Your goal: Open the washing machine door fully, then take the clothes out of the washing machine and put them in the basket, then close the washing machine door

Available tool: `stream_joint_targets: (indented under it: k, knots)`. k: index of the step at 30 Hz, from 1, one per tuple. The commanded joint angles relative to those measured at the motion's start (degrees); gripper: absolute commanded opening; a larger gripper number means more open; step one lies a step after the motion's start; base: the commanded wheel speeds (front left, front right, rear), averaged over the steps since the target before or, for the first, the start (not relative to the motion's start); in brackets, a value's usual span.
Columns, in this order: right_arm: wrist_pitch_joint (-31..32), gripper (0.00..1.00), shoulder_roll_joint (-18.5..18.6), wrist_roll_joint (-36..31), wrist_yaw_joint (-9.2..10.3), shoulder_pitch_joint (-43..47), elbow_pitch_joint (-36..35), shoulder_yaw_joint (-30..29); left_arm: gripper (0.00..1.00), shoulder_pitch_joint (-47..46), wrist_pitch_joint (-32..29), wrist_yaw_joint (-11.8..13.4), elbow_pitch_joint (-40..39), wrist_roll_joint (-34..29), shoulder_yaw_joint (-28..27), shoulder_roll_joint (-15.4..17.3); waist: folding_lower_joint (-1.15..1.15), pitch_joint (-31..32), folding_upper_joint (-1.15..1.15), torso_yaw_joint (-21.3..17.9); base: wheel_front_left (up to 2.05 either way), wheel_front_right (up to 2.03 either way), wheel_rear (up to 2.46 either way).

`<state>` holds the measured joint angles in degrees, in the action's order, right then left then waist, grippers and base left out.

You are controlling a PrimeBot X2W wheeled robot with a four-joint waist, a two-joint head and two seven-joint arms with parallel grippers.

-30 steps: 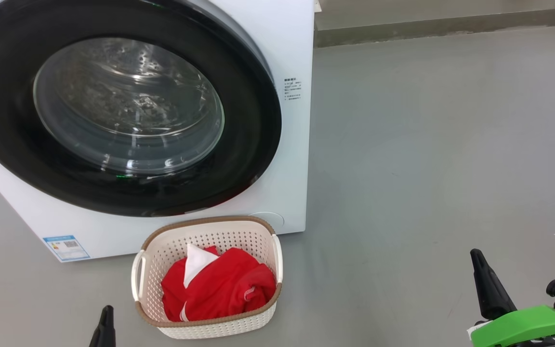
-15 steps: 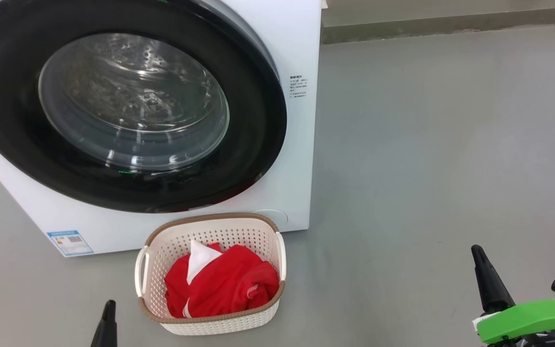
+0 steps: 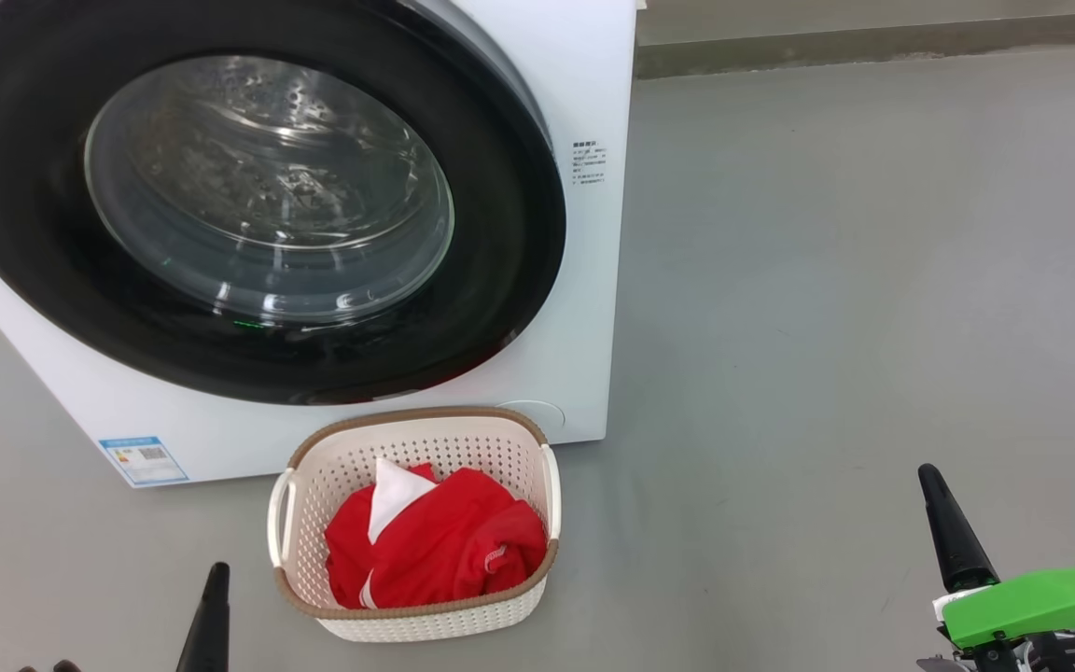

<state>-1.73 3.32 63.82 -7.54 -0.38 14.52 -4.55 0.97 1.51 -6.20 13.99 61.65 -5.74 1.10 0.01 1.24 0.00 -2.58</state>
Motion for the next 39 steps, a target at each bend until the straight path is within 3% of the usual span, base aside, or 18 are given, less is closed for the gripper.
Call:
stream_joint_targets:
  k: [1, 39]
  knots:
    - [0.3, 0.00, 0.5, 1.3, 0.03, -2.7, -1.3, 0.4, 0.00, -2.5, -0.4, -0.8, -1.1, 1.3, -1.1, 1.2, -0.01, 0.0, 0.00, 0.1, 0.00, 0.00, 0.00]
    - [6.5, 0.00, -0.2, 23.0, 0.05, -5.2, -0.7, -1.4, 0.00, -6.2, -6.5, -1.2, -0.2, 24.7, -0.8, 1.7, 0.00, -1.1, 0.00, 2.1, 0.00, 0.00, 0.00]
